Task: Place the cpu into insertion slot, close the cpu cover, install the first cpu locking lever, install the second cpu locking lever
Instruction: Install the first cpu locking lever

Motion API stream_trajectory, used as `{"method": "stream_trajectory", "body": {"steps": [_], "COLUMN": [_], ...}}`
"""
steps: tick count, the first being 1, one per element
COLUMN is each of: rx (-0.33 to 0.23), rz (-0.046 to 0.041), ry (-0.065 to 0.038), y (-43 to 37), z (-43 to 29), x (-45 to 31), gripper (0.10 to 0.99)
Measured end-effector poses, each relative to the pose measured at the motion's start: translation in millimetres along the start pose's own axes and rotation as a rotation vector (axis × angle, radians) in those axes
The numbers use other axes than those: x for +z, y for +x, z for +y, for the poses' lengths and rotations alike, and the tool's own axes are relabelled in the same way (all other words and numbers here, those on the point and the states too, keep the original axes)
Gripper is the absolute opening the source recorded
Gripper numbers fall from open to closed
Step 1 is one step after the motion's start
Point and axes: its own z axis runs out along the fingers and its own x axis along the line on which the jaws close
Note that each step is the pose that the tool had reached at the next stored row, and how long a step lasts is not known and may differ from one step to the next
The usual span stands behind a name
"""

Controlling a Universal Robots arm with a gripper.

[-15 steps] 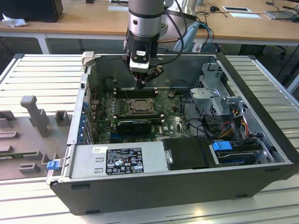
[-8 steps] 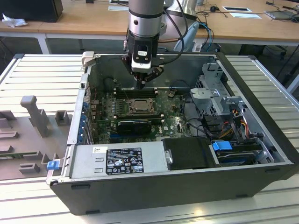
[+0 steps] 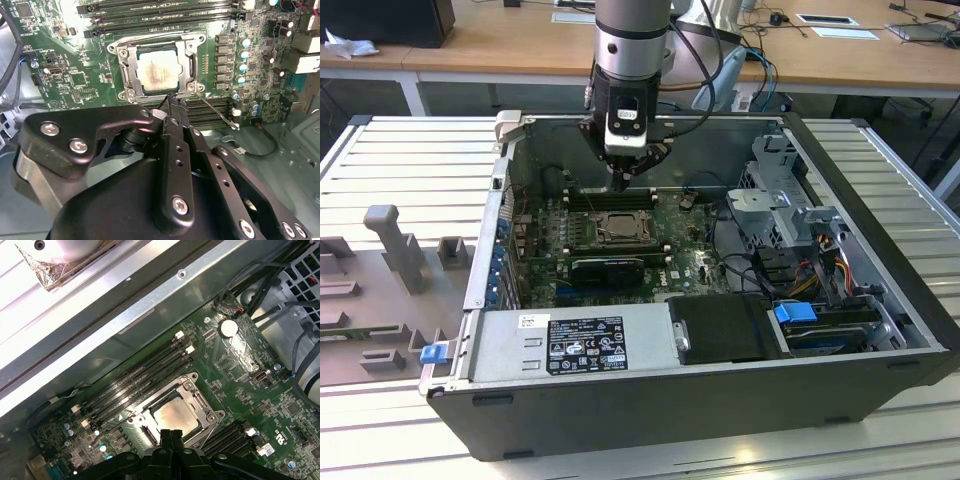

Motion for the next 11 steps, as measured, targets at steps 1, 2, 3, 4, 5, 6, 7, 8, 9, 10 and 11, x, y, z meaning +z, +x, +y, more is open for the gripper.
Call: {"method": "stream_trajectory", "body": {"steps": [1, 2, 3, 4, 5, 6, 7, 8, 9, 10, 11], "rx": [-0.005, -0.015, -0.019, -0.025, -0.034, -0.045, -0.052, -0.060, -0.073, -0.080, -0.087], "rz": [0.0002, 0.0005, 0.0007, 0.0009, 0.0012, 0.0015, 0.0018, 0.0020, 0.0024, 0.0027, 0.0030], "ry": [0.000, 0.000, 0.001, 0.001, 0.001, 0.002, 0.002, 0.002, 0.003, 0.003, 0.003], "y": [0.0, 0.0, 0.0, 0.0, 0.0, 0.0, 0.0, 0.0, 0.0, 0.0, 0.0], "z": [0.0, 0.0, 0.0, 0.0, 0.0, 0.0, 0.0, 0.0, 0.0, 0.0, 0.0], "x": [0.0, 0.0, 0.0, 0.0, 0.0, 0.0, 0.0, 0.0, 0.0, 0.0, 0.0], "gripper": [0.106, 0.106, 0.106, 0.106, 0.106, 0.106, 0.106, 0.106, 0.106, 0.106, 0.106]}}
